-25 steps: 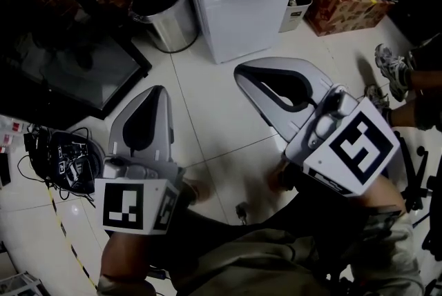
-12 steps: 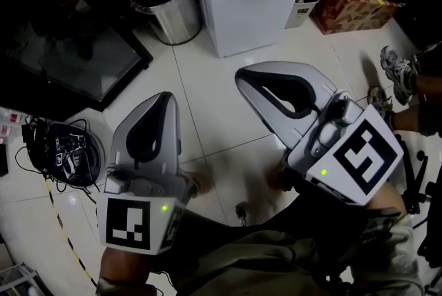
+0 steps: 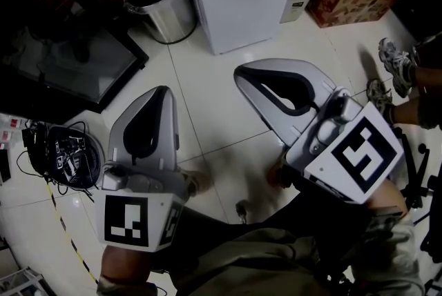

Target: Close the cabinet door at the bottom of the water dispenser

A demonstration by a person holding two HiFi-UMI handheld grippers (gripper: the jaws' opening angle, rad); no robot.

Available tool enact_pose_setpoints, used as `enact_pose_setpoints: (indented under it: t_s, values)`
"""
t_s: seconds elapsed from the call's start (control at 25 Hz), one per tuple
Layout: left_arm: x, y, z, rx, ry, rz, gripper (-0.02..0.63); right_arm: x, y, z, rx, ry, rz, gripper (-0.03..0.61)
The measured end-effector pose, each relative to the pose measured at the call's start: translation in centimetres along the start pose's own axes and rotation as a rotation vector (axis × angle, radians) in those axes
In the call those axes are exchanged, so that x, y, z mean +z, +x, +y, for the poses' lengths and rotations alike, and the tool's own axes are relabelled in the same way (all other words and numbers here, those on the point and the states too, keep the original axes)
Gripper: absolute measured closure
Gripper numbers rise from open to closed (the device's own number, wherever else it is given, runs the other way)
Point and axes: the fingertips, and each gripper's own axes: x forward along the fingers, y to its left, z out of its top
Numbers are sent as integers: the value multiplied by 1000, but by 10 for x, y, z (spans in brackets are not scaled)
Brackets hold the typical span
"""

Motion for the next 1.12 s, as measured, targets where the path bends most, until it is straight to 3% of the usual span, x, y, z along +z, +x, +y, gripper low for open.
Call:
enact_pose_setpoints:
  t_s: [1.12]
  values:
    - [1,1,7,30,-7,-6,612,1,4,4,-6,-45,-6,578]
